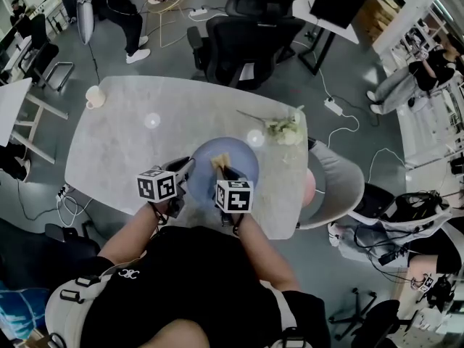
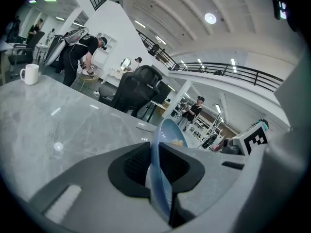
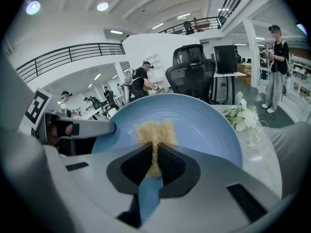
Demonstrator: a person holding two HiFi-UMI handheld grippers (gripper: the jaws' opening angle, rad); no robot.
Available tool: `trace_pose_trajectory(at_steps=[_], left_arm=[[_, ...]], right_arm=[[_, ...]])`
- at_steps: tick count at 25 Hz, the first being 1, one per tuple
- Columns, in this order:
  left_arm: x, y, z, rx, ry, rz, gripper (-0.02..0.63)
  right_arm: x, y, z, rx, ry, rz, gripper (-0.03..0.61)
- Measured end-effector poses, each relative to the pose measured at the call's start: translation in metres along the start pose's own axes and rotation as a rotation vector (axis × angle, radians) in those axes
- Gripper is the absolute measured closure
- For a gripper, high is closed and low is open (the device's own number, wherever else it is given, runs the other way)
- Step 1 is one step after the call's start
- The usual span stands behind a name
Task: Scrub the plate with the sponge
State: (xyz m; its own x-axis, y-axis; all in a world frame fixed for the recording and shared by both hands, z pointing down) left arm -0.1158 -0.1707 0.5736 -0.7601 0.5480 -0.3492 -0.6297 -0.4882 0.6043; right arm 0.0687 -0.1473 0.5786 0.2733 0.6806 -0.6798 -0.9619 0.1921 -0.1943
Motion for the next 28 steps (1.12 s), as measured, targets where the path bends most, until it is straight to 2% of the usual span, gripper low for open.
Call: trace_pose_trajectory(at_steps=[9,14,23,28], left_arm=[[0.012,0.010,-0.018,0.022,-0.085,-0.030,0.560],[0.017,0.020,-0.021,0.101,-0.144,-0.031,0.555],[0.011,0.008,-0.017,0.075,-0.122,-0.012,0.554],[0.006,0.003,-0.015,0.056,-0.103,-0.002,0.554]], right_arm=[[0.002,-0.035,0.019,-0.125,0.080,0.105,0.544],[0.005,-0.042,0.025,-0.186,0.097,0.099,0.543],[0.004,-0.041,0.021,-0.211,0.094,0.110,0.545],[-0.002,-0.021,0.003,-0.161,0.068,0.071,0.545]])
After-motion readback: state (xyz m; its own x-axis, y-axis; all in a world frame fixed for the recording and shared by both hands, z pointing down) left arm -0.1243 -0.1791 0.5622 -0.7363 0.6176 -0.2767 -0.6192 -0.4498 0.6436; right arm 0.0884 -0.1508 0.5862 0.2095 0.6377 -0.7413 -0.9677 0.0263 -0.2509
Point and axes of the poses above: the fingertips, and each gripper's own axes: x backward along the fingers, y to its left, z out of its underside, the point moved 8 cm from there along x, backward along the fingers, and after that the axes turned 7 degrees about z, right-handed, at the moved point
